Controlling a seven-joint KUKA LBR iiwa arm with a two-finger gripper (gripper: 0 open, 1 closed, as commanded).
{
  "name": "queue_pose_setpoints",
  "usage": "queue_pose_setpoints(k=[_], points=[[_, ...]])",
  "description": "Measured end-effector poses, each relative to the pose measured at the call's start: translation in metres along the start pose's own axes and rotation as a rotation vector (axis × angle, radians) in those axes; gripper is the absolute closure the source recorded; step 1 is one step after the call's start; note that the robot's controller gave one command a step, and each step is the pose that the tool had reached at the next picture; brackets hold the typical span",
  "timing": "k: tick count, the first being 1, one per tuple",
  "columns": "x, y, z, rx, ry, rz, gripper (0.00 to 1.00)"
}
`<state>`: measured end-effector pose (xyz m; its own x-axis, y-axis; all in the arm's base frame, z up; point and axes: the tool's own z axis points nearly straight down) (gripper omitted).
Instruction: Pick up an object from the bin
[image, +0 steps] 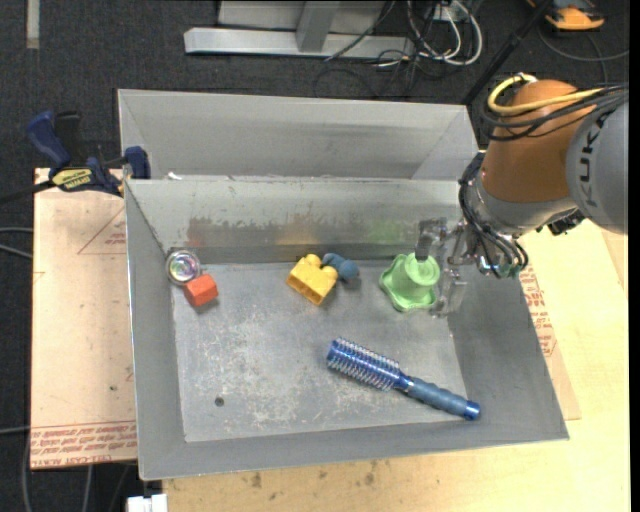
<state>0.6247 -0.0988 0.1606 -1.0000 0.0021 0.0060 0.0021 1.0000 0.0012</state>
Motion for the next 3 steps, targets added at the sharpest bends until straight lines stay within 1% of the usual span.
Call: queue_pose_setpoints(k=[1, 2, 3], points=[[0.052, 0.05, 0.053, -0.003, 0.002, -0.06, 0.0], [0.11, 0.067, 0.085, 0.001, -0.013, -0.141, 0.0], [0.14, 0.103, 0.087, 0.002, -0.028, -0.137, 0.0]])
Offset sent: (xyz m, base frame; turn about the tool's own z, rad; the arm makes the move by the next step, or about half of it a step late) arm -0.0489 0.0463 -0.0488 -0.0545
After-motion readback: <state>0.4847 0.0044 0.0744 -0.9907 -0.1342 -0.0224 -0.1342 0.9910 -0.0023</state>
